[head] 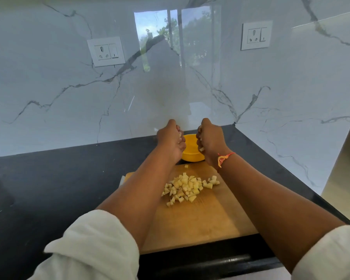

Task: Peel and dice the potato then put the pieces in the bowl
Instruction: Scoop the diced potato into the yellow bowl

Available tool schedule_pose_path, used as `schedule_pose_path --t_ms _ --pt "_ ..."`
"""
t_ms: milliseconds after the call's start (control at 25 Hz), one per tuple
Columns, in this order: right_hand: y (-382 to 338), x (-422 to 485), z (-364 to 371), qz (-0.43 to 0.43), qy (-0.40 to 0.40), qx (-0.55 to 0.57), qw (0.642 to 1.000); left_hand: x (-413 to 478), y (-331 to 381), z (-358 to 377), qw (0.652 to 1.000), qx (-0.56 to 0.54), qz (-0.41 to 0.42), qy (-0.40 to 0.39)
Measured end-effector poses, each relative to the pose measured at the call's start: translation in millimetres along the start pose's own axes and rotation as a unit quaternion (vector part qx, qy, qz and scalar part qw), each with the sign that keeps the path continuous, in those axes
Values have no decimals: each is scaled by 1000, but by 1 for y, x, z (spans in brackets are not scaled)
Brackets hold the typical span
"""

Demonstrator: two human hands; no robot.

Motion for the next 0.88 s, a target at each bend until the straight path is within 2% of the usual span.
schedule_pose_path --t_ms 120,200,360,440,560,720,800,880 --pt "-13 26 8 -28 44 -28 998 20 2 25 999 38 30 21" --pt "-21 42 13 -64 61 -90 992 32 0 37 997 56 50 27" --pt "-13 73 19 -70 35 -197 977 52 -4 42 989 121 82 39" --pt "-10 80 24 -93 -1 -318 943 55 -3 41 982 155 99 37" --pt "-15 76 23 -143 29 -395 907 57 -2 40 970 210 121 31" --pt "-16 77 25 -136 6 -442 887 53 2 38 959 238 152 31" --pt "-14 79 25 -115 -14 -422 899 52 3 35 952 256 166 32" --pt "-16 75 20 -106 16 -376 920 51 2 34 949 259 178 28"
Point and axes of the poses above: each hand's wrist, its own x-axis towards the middle knuckle, its own z-axis out of the palm, y = z × x, the point moved 8 cm from there along x, towards the middle knuckle, and after that the axes turned 12 degrees about -x, right-handed, at the moved point
